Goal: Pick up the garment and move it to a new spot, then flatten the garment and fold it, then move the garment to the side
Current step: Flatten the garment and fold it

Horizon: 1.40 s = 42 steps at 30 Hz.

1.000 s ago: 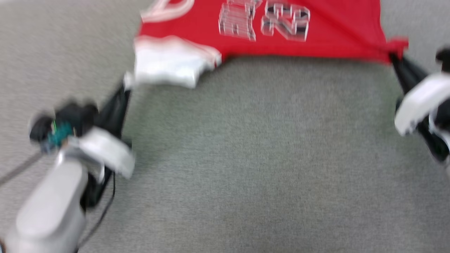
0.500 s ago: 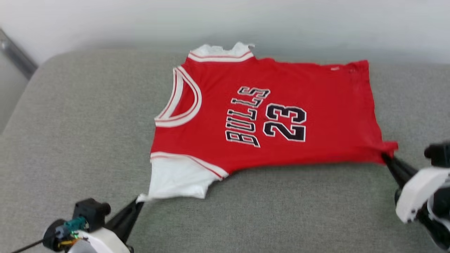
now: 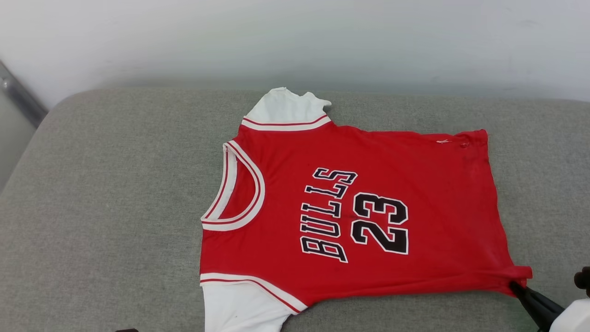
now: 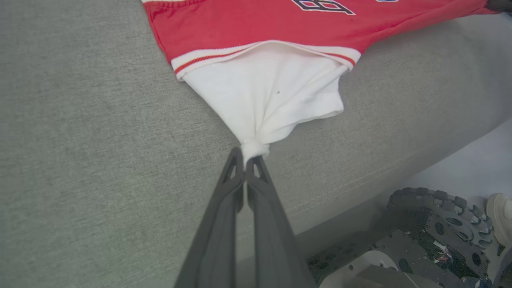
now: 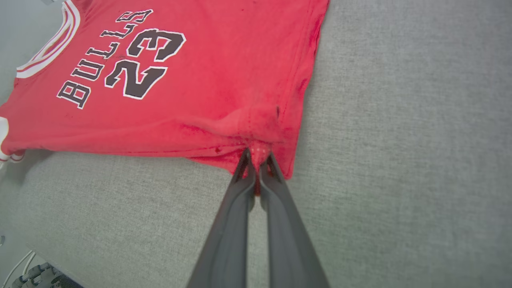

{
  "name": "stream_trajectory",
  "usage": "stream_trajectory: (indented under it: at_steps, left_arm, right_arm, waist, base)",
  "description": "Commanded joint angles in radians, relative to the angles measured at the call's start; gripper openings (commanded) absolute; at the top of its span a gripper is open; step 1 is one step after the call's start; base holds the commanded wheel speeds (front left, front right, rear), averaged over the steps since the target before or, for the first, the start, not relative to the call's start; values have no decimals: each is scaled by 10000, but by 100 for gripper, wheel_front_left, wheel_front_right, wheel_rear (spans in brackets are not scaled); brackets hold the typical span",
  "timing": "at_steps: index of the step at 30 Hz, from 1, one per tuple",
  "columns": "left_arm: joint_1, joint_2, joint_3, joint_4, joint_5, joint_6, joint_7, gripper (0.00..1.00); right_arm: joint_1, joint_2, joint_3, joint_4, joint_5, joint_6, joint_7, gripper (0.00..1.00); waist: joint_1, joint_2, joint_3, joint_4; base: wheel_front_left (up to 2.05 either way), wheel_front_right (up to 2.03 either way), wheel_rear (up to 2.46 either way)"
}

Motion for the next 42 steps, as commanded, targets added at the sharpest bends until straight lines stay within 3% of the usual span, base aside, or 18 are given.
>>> stream_trajectory:
  at_steps: [1,10,13,20,33,42]
  left_arm:
    - [176,155,60,-249,-68,15,-16,0]
    - [-537,212,468,-858,424,82,-656,0]
    - [-1427,255,792,-1224,675,34,-687,0]
    - [-2760,116,1275,-967,592,-149,-648,0]
    - [-5270,-423,989,1022,1001,-948,-279,0]
    - [-6137,-1173,514,3012,1492,-1050,-559,0]
  right_arm:
    - [412,36,-326,-395,41,-11,132,0]
    - [701,456,-1274,-1567,-410,-11,776,0]
    - [475,817,-1766,-2155,-641,-10,1143,0]
    - [-102,1195,-1947,-2275,-1116,-10,1762,0]
    - [-1897,1401,-1591,-1635,-2026,-10,2609,0]
    - [-2605,1426,-1292,-1020,-2638,-10,2731,0]
  waist:
    - [2,0,29,-69]
    - [2,0,291,-319]
    - [2,0,762,-400]
    - [2,0,1334,-506]
    - [2,0,2447,-601]
    - [2,0,2673,-657]
  base:
    - [0,0,0]
    - [0,0,0]
    - [0,0,0]
    - [0,0,0]
    - [0,0,0]
    - [0,0,0]
